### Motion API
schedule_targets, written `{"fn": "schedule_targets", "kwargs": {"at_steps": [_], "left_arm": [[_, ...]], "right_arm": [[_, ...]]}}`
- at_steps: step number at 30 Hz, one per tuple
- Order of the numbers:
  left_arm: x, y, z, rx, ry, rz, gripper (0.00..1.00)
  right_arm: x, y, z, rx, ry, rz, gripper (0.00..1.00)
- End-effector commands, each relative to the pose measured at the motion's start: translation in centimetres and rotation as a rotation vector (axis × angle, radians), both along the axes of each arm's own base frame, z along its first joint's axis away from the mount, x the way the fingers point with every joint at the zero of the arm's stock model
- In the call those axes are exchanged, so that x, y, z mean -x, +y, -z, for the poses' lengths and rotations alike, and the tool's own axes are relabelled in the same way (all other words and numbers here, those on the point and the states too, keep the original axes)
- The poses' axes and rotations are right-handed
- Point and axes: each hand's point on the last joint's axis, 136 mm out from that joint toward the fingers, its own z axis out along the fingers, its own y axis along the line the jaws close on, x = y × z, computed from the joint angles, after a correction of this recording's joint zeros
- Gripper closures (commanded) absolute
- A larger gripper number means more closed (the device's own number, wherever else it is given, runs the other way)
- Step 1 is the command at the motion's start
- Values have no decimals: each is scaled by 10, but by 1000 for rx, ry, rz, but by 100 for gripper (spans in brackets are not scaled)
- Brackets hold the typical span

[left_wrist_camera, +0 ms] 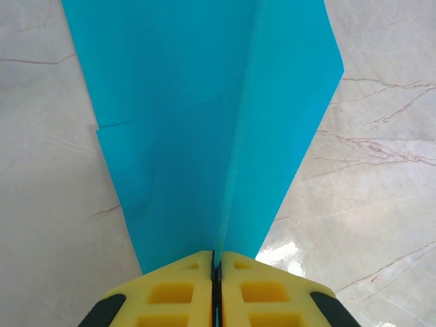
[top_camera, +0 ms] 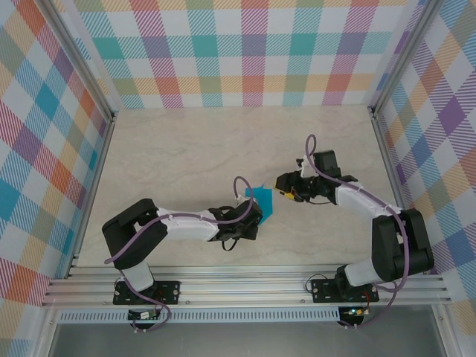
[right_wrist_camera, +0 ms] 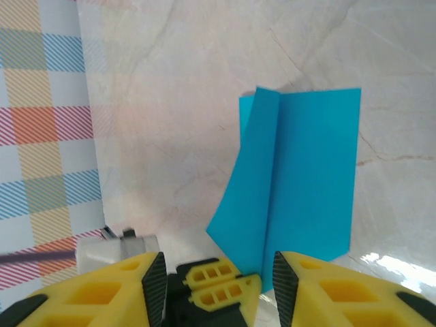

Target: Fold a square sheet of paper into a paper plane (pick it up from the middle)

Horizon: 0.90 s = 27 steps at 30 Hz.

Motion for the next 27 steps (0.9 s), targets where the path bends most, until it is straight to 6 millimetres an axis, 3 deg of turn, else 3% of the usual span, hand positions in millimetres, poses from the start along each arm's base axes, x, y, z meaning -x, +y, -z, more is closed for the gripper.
{"fn": "schedule_targets", "kwargs": {"at_steps": [1,5,10,27], "left_arm": [[-2,-12,-13,130,14,34,91],[-3,-9,-11,186,47,29,91],[-4,-5,-6,236,84,21,91],[-8,7,-2,365,191,0,91]], "right_arm": [[11,4,6,-35,9,-24,57],[23,14,13,-71,56,-83,71],[29,31,15,-95,55,-136,79],[26,85,36,-105,117,-244,85]]}}
